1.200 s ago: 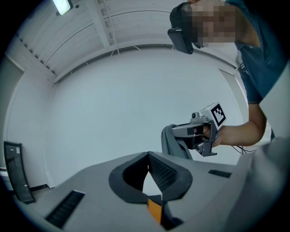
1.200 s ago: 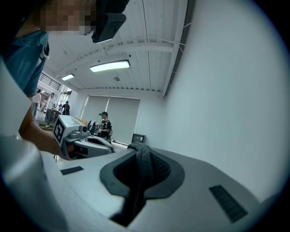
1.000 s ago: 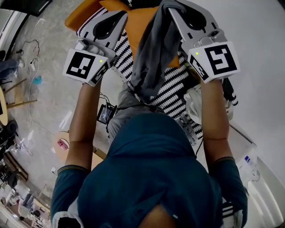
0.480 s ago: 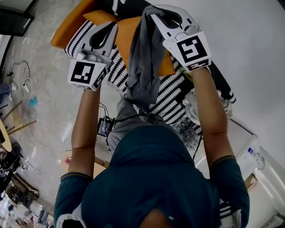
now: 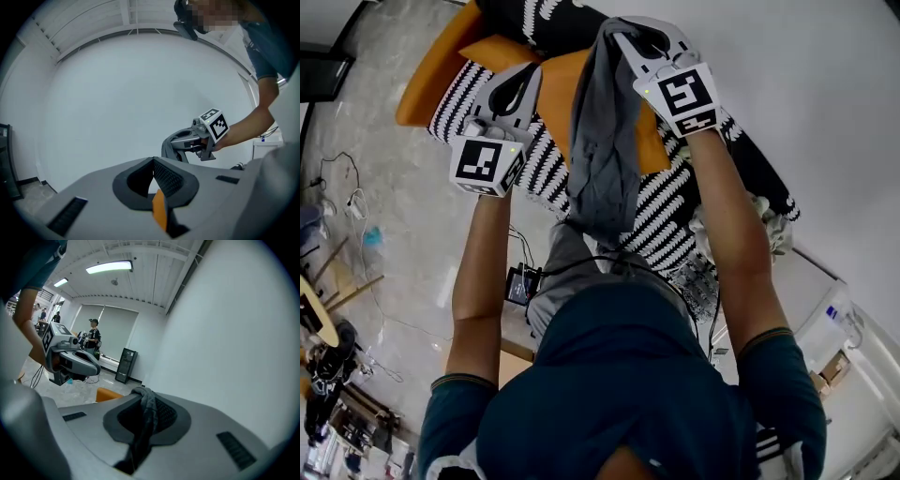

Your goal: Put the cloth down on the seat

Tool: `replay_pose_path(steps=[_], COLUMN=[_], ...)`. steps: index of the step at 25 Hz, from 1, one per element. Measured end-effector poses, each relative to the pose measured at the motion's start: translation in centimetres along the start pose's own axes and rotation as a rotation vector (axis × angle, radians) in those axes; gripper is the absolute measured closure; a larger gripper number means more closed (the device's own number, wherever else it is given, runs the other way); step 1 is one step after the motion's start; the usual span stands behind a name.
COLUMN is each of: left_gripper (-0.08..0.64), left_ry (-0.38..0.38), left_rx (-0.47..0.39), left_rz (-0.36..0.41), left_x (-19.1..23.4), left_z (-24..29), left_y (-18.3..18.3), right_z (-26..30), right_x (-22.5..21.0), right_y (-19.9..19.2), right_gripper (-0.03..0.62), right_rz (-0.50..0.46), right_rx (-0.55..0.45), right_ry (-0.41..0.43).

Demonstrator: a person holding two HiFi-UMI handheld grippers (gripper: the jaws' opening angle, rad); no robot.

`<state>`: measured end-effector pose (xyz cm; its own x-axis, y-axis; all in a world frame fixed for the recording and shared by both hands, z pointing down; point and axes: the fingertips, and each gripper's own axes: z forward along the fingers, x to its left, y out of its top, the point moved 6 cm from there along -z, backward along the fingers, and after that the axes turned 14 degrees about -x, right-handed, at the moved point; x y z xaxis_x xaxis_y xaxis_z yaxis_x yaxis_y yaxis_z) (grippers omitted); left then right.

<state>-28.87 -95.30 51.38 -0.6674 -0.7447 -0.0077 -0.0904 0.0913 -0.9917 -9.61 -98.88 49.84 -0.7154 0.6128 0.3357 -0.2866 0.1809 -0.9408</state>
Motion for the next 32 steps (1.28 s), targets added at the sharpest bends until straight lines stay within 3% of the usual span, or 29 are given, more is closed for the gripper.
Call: replay_pose_path(steps=[7,20,32], left_gripper=[0.555,0.555,0.555], left_ry=[-0.009,0.007,0.021], left_rx=[0.052,0.088,0.142], left_rz=[0.018,-0.042,-0.097], left_x=[1.8,4.7,6.6], left_z=[1.7,2.1,2.0], left_y=[-3.8,-10.4,-15.1], right_z=[1.2,2.4,2.2], right_x=[-1.8,-2.8,-1.8], right_y=[-4.7,-13.8,-21.8], right_gripper=[0.568,0.568,0.568], right_rz=[0.032,0.150,0.264], right_rx=[0.027,0.084,0.223], right_ry=[-0.077,-0.260,-0.334])
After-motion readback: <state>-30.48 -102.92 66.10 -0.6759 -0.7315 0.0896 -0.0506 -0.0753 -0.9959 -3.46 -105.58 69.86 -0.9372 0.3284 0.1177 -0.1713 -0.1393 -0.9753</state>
